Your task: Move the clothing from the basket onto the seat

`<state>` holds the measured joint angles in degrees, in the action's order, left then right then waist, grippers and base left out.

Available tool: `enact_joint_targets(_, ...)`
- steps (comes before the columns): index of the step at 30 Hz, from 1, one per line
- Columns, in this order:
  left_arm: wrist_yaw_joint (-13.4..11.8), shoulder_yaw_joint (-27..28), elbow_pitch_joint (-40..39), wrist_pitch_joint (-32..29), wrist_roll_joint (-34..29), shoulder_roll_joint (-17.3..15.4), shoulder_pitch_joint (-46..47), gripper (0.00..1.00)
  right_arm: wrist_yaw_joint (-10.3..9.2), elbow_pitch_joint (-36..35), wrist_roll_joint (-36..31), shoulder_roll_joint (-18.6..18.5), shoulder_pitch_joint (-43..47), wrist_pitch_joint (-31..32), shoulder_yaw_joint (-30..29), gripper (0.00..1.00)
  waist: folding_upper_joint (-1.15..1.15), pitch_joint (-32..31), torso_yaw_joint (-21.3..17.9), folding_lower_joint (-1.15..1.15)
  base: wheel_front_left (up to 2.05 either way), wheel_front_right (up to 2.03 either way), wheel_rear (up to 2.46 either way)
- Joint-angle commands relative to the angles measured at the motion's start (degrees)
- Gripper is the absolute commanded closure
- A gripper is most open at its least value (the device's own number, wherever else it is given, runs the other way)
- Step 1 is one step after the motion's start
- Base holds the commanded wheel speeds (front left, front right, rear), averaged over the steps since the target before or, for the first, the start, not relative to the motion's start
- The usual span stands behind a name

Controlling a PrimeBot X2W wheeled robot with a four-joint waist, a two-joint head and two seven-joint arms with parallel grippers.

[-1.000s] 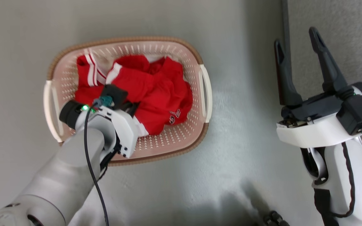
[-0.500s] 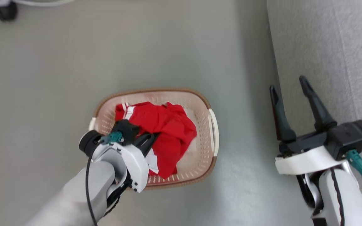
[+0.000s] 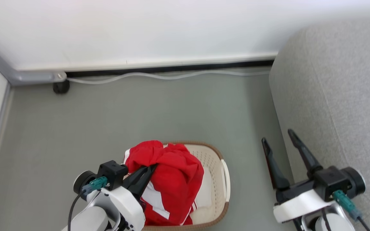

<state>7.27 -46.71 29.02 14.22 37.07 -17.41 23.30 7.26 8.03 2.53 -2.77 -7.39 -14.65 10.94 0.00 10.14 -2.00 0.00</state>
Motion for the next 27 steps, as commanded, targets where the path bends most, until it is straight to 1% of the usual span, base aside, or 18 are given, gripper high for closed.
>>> enact_joint_targets(1,0.22,3.37,-2.69,0.77,-0.84,-1.45,0.20,1.00,0.23,-1.03,0.15,-0.10,0.57,-0.35,1.61,0.00,0.00,-4.30,0.93,0.00,0.00,0.00,0.00)
enact_joint_targets(2,0.22,3.37,-2.69,0.77,-0.84,-1.45,0.20,1.00,0.23,-1.03,0.15,-0.10,0.57,-0.35,1.61,0.00,0.00,-4.30,0.93,0.00,0.00,0.00,0.00)
enact_joint_targets(5,0.22,6.64,-5.84,0.77,-1.25,-1.89,-1.04,1.00,0.23,-0.85,0.51,-0.10,1.89,-0.35,2.75,0.00,0.00,-6.51,1.32,0.00,0.00,0.00,0.00)
enact_joint_targets(8,0.22,8.74,-8.64,0.77,-1.20,-2.62,-1.07,1.00,0.23,-0.66,0.61,-0.10,2.90,-0.35,3.68,0.00,0.00,-8.06,1.76,0.00,0.00,0.00,0.00)
enact_joint_targets(12,0.22,9.31,-10.66,0.63,0.26,-3.64,1.26,1.00,0.23,-0.39,0.73,-0.10,3.98,-0.35,4.17,0.00,0.00,-9.32,2.58,0.00,0.00,0.00,0.00)
enact_joint_targets(18,0.22,8.35,-12.10,-4.91,2.90,-4.71,8.23,1.00,0.23,0.02,0.94,-0.10,4.42,-0.35,4.92,0.00,0.00,-10.17,3.13,0.00,0.00,0.00,0.00)
enact_joint_targets(22,0.18,8.07,-12.19,-8.84,3.89,-3.91,12.55,1.00,0.23,0.29,1.33,-0.10,4.44,-0.35,5.65,0.00,0.00,-10.60,2.70,0.00,0.00,0.00,0.00)
enact_joint_targets(27,0.19,7.21,-12.91,-12.08,4.71,-2.50,15.97,1.00,0.23,0.27,2.03,-0.10,4.47,-0.35,6.28,0.00,0.00,-10.99,1.97,0.00,0.00,0.00,0.00)
